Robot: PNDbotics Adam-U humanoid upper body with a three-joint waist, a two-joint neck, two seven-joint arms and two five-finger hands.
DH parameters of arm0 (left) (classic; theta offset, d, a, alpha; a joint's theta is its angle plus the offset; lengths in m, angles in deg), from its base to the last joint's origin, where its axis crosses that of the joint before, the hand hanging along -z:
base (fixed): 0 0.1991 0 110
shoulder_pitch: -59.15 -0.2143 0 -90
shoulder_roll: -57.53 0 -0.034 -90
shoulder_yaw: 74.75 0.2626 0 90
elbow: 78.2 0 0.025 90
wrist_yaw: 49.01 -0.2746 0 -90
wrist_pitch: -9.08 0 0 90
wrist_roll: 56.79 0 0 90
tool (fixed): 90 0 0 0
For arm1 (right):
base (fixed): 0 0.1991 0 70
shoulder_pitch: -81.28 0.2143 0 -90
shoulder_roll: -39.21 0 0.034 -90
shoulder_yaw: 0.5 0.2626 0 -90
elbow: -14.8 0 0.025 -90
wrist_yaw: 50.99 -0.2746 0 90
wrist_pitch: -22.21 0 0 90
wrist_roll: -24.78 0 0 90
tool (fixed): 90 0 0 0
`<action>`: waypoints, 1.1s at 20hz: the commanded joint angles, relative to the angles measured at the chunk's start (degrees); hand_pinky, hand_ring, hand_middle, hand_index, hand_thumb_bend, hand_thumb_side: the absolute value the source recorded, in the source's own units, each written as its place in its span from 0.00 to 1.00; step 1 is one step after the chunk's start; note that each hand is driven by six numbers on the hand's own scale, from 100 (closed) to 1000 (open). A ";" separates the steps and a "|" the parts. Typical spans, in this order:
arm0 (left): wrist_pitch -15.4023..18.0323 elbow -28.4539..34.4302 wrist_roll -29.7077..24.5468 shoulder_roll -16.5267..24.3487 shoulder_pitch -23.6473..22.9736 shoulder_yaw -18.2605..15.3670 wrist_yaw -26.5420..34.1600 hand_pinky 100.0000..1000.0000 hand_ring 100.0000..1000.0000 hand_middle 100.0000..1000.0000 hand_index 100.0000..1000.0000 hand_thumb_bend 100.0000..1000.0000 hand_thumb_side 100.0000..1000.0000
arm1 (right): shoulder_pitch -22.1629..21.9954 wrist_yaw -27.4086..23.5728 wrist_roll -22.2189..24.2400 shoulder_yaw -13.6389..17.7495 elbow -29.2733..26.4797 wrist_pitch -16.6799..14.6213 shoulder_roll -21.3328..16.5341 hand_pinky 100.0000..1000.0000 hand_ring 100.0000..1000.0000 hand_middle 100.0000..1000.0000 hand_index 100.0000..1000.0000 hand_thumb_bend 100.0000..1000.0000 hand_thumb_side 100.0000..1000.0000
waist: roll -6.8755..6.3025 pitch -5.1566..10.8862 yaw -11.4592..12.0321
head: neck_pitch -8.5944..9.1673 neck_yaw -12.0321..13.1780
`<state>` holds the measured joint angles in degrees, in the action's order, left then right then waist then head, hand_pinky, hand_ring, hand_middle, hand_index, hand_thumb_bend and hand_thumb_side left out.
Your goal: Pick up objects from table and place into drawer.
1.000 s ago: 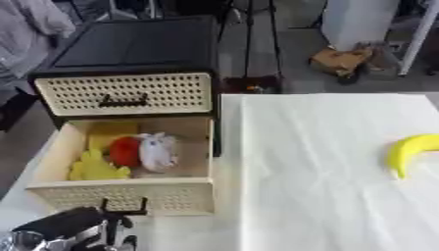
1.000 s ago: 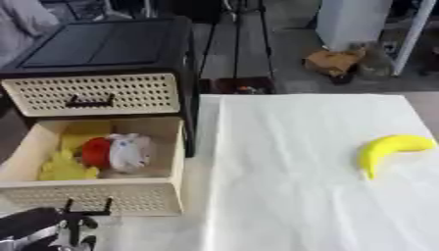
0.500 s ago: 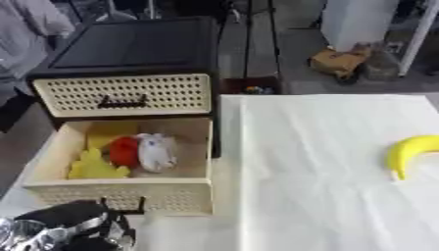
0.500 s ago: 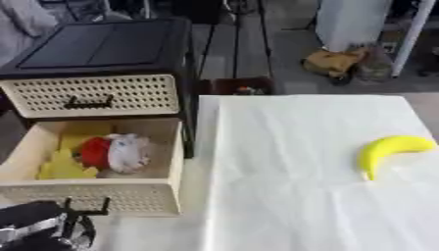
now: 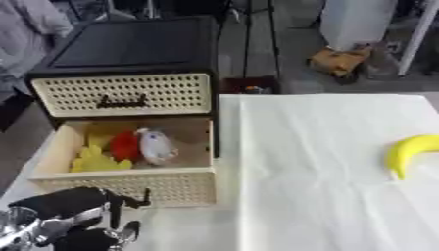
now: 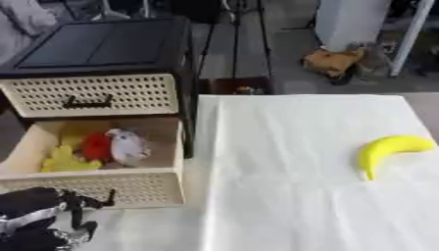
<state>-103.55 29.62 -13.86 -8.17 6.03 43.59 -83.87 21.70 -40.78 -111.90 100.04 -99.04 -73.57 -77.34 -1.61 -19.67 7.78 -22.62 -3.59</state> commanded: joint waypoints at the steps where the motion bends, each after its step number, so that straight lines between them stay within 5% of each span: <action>1: -4.85 -0.43 -4.90 0.84 0.87 -0.87 -0.65 0.00 0.10 0.59 0.96 0.00 1.00 | 0.64 -0.54 -0.01 0.54 -0.75 -0.42 -1.00 0.67 0.66 0.47 0.64 0.00 0.82 | 0.06 1.04 -0.15 | 0.86 -0.03; 22: -5.08 -5.99 -2.63 -1.52 2.91 -3.96 -5.44 0.00 0.09 0.59 0.96 0.00 1.00 | 0.93 -0.46 0.26 0.38 -0.75 0.70 -0.21 0.67 0.66 0.47 0.63 0.00 0.82 | 0.02 0.83 -0.69 | 1.45 -0.08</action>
<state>-104.51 23.83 -12.89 -10.49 8.23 40.70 -88.92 22.02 -40.86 -111.62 100.04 -99.04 -73.15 -76.42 -1.69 -19.77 7.08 -21.97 -3.60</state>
